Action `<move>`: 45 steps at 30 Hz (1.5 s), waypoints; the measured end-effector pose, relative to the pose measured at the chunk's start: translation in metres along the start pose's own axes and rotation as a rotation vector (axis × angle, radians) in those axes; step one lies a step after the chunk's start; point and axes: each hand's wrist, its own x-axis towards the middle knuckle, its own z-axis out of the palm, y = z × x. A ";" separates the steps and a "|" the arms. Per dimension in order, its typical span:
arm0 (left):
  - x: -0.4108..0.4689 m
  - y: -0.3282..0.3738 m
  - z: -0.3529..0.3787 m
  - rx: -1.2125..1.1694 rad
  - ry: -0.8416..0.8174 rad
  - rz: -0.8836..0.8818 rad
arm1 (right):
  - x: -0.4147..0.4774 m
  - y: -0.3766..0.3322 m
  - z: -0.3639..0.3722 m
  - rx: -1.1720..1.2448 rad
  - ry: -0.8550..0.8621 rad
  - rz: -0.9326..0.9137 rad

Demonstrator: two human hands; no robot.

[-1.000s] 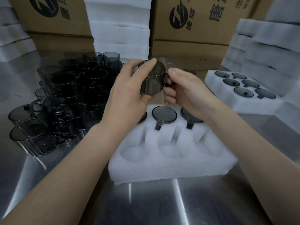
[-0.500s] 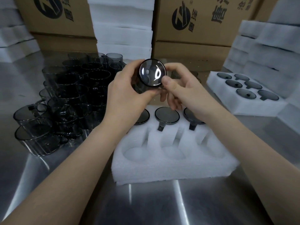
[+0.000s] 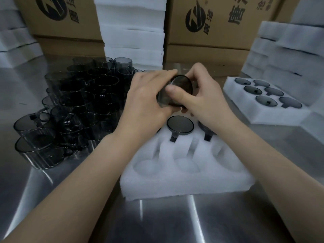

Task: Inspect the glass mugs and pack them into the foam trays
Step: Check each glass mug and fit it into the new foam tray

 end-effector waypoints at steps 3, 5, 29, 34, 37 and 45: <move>0.000 0.004 -0.001 -0.027 0.007 0.037 | 0.001 -0.003 0.001 0.098 0.060 -0.003; 0.000 0.005 -0.002 -0.044 0.006 0.038 | 0.002 -0.002 0.001 0.181 0.070 -0.018; 0.000 -0.003 0.000 -0.030 0.025 -0.013 | 0.006 0.004 -0.003 0.308 -0.075 0.139; 0.000 -0.005 0.001 0.031 -0.016 0.076 | 0.004 0.006 -0.002 0.236 -0.130 -0.024; 0.000 -0.003 0.000 -0.034 -0.032 0.077 | 0.005 0.006 -0.001 0.365 -0.091 0.037; 0.001 -0.003 0.000 -0.141 -0.087 -0.040 | 0.013 0.003 -0.007 1.099 -0.257 0.379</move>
